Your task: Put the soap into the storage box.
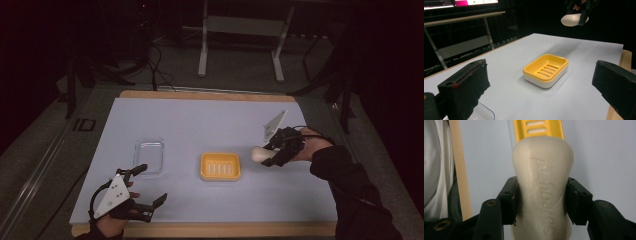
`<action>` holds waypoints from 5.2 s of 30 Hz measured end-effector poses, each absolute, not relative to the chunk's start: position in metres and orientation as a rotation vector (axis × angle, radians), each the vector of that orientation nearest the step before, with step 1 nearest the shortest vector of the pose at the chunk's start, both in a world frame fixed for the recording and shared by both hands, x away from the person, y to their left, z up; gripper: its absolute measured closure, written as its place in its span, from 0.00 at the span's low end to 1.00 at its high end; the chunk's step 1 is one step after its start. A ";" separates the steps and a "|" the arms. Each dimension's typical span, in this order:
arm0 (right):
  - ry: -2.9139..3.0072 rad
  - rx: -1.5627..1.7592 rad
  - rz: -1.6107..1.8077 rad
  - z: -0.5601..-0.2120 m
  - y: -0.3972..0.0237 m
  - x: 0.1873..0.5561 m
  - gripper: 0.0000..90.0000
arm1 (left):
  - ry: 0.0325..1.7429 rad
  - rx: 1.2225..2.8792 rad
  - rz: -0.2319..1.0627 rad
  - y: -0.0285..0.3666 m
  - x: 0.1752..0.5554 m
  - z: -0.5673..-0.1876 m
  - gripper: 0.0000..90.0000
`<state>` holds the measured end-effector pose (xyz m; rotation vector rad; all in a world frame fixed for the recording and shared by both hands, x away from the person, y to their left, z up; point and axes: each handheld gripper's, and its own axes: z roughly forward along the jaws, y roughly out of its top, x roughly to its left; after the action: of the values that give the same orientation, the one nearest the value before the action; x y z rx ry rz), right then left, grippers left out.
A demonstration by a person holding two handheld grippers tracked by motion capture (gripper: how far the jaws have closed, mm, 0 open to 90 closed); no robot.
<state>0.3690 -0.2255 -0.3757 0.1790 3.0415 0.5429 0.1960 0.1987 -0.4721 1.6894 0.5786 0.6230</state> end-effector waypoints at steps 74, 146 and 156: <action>3.099 -0.102 0.707 -0.492 -0.112 0.404 0.55 | 0.571 1.695 0.615 0.199 0.196 -0.473 0.01; 2.485 0.949 0.884 -0.439 -0.243 0.340 0.15 | 0.571 1.706 0.614 0.197 0.196 -0.473 0.01; 2.416 1.022 0.863 -0.454 -0.265 0.319 0.15 | 0.570 1.709 0.611 0.197 0.195 -0.473 0.01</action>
<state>0.3190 -0.2649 -0.4542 1.0221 2.4158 0.8633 0.1955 0.1971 -0.4732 1.7087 0.5698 0.6108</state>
